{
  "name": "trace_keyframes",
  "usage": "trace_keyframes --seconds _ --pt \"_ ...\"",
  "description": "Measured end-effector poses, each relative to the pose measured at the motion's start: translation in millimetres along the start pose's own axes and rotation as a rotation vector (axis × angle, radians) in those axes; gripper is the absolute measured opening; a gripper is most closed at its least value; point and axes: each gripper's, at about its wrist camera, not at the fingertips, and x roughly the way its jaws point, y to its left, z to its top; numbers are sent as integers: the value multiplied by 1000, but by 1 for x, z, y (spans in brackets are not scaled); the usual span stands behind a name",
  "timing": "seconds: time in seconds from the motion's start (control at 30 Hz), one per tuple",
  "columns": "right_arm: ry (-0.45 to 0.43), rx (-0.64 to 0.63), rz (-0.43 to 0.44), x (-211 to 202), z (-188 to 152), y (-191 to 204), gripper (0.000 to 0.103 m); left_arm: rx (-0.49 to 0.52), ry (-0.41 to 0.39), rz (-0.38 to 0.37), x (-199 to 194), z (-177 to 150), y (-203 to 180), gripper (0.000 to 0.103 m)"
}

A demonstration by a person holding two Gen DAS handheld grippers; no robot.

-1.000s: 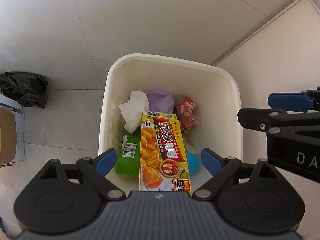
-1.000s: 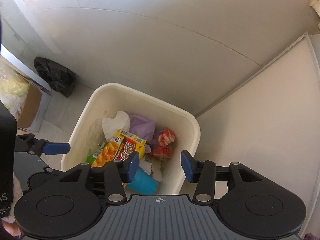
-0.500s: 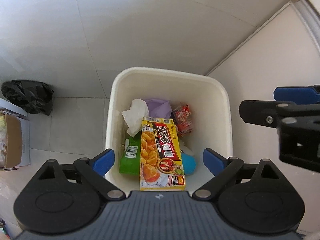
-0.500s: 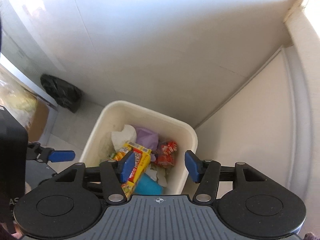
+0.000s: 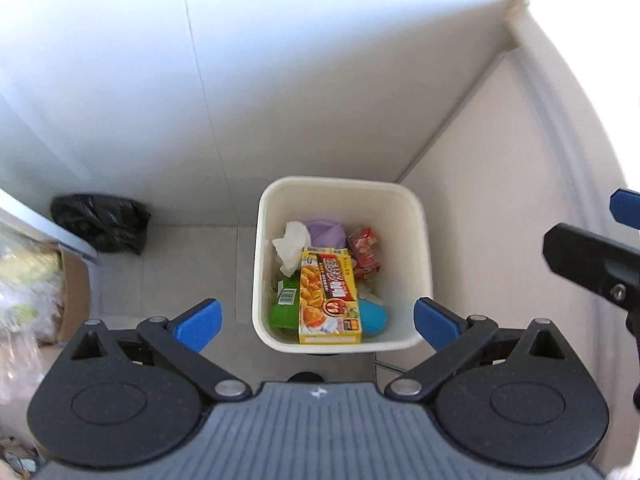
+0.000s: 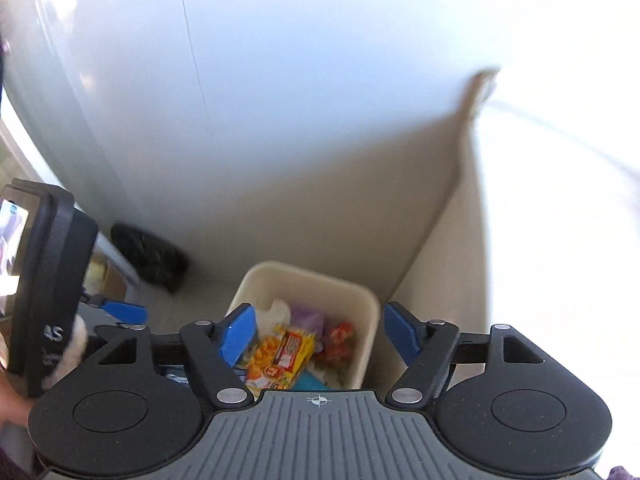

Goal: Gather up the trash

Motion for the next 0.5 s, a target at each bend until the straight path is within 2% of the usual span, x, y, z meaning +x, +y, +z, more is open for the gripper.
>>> trace_keyframes --seconds 0.17,0.3,0.5 --pt "-53 110 -94 -55 -11 -12 82 52 -39 1 -57 -7 -15 103" --pt "-35 202 -138 -88 -21 -21 87 103 -54 24 -91 -17 -29 103" --pt "-30 282 -191 -132 -36 -28 91 156 -53 1 -129 -40 -39 103"
